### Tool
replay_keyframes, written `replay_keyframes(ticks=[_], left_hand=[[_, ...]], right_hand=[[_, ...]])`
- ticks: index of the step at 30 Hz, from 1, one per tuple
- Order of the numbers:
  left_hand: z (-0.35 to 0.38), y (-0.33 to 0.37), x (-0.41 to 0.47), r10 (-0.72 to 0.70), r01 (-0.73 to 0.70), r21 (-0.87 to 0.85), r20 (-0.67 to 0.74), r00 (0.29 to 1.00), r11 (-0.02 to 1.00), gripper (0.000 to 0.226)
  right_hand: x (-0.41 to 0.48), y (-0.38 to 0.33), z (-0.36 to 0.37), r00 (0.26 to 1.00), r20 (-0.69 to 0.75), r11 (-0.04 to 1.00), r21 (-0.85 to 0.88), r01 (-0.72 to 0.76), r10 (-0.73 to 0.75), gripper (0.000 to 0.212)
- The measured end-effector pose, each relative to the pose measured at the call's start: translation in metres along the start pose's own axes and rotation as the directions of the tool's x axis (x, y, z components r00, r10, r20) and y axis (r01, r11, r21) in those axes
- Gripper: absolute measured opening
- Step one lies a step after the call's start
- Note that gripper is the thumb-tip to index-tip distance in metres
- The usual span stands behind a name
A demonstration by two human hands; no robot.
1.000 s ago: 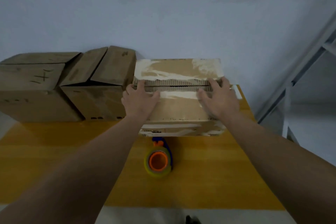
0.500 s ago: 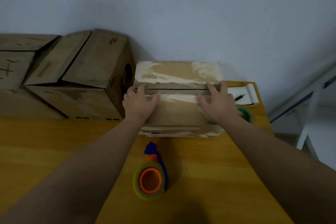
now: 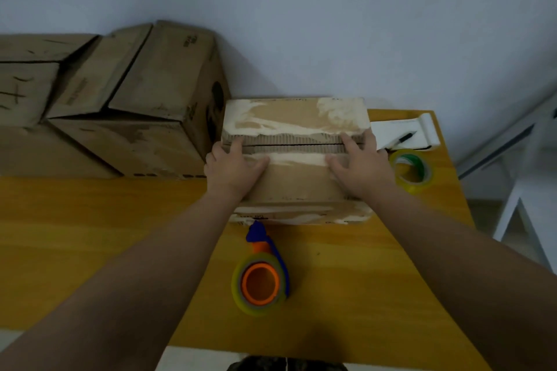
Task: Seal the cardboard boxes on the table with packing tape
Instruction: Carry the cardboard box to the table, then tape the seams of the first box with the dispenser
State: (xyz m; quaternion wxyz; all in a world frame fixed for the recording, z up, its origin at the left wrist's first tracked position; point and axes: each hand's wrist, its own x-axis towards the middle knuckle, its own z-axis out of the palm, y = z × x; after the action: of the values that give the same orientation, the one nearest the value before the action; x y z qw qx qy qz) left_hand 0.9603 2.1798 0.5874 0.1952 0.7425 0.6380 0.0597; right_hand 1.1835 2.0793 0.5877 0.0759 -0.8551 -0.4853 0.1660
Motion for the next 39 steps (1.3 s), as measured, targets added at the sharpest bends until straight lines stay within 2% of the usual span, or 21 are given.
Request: replay_keyframes(ticks=[6, 9, 11, 13, 15, 16, 18, 20, 22, 24, 27, 31, 35, 39], left_hand=[[-0.007, -0.031, -0.041, 0.046, -0.048, 0.015, 0.137, 0.990, 0.999, 0.079], [-0.013, -0.041, -0.059, 0.094, -0.109, 0.073, 0.182, 0.979, 0.991, 0.078], [-0.021, -0.045, -0.073, 0.182, -0.197, 0.111, 0.130, 0.975, 0.974, 0.074], [-0.025, -0.049, -0.092, 0.316, -0.320, 0.078, 0.058, 0.947, 0.944, 0.063], [-0.024, -0.054, -0.117, 0.433, -0.435, 0.043, 0.041, 0.900, 0.900, 0.055], [-0.022, -0.058, -0.130, 0.477, -0.479, 0.043, 0.047, 0.878, 0.877, 0.052], [-0.017, -0.069, -0.153, 0.540, -0.544, 0.075, 0.075, 0.839, 0.836, 0.049], [-0.013, -0.083, -0.171, 0.574, -0.582, 0.126, 0.098, 0.813, 0.803, 0.049], [-0.010, -0.096, -0.185, 0.578, -0.586, 0.172, 0.100, 0.810, 0.792, 0.050], [-0.008, -0.103, -0.194, 0.569, -0.575, 0.198, 0.090, 0.817, 0.794, 0.050], [-0.005, -0.106, -0.201, 0.560, -0.562, 0.201, 0.073, 0.825, 0.802, 0.050], [-0.003, -0.102, -0.202, 0.560, -0.558, 0.192, 0.052, 0.827, 0.807, 0.050], [-0.003, -0.102, -0.199, 0.524, -0.521, 0.189, 0.035, 0.851, 0.833, 0.049], [-0.004, -0.104, -0.205, 0.491, -0.488, 0.191, 0.030, 0.870, 0.852, 0.051]], right_hand=[[-0.056, -0.006, 0.013, 0.999, 0.036, 0.997, -0.072, -0.022, 0.024, 0.066], [-0.085, -0.018, 0.016, 0.999, -0.049, 0.983, -0.185, -0.012, 0.003, 0.064], [-0.107, -0.030, 0.016, 0.974, -0.185, 0.974, -0.210, 0.088, -0.128, 0.056], [-0.136, -0.046, 0.019, 0.895, -0.298, 0.941, -0.168, 0.293, -0.332, 0.035], [-0.168, -0.061, 0.032, 0.815, -0.270, 0.859, -0.151, 0.490, -0.512, 0.018], [-0.183, -0.068, 0.041, 0.817, -0.178, 0.836, -0.130, 0.532, -0.548, 0.019], [-0.204, -0.078, 0.061, 0.879, 0.040, 0.877, -0.063, 0.476, -0.475, 0.030], [-0.215, -0.082, 0.079, 0.927, 0.231, 0.953, 0.012, 0.301, -0.296, 0.045], [-0.220, -0.081, 0.094, 0.929, 0.330, 0.985, 0.083, 0.149, -0.168, 0.054], [-0.221, -0.079, 0.107, 0.924, 0.373, 0.995, 0.081, 0.059, -0.085, 0.053], [-0.223, -0.079, 0.126, 0.917, 0.398, 0.999, 0.037, -0.014, -0.001, 0.044], [-0.220, -0.078, 0.137, 0.947, 0.318, 0.999, 0.016, 0.032, -0.035, 0.026], [-0.219, -0.076, 0.125, 0.958, 0.262, 0.975, -0.153, 0.159, -0.115, 0.031], [-0.222, -0.069, 0.113, 0.963, 0.219, 0.933, -0.288, 0.215, -0.154, 0.033]])
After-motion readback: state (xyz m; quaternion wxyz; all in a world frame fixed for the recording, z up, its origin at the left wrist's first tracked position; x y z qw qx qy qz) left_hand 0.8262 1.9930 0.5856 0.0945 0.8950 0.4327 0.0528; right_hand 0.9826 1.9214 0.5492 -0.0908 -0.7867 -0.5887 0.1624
